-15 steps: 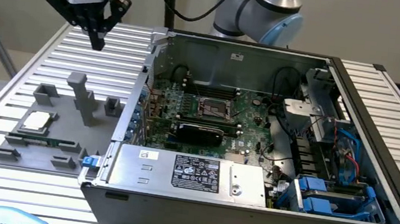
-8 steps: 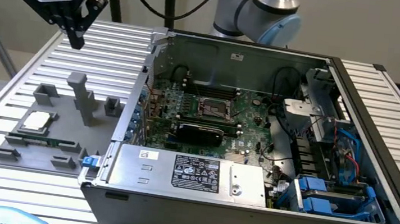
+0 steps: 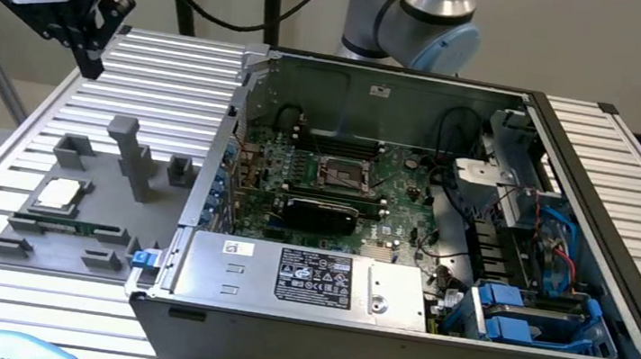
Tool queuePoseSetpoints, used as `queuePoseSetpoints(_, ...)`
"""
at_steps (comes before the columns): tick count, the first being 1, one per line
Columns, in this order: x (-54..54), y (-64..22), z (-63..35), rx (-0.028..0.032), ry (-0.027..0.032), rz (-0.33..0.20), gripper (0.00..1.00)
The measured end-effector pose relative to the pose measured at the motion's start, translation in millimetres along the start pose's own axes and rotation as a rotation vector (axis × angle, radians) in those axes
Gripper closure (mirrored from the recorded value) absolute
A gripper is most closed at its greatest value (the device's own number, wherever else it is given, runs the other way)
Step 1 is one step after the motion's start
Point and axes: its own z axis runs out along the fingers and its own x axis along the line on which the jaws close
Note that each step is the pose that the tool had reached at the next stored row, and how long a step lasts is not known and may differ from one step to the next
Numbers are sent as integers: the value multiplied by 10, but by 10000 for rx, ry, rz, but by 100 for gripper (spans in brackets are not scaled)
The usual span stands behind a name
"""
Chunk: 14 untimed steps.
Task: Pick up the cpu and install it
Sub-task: 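Reach for the cpu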
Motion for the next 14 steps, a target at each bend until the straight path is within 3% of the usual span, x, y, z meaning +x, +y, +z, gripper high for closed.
queuePoseSetpoints(14, 636, -53, 163, 5, -1, 0, 89)
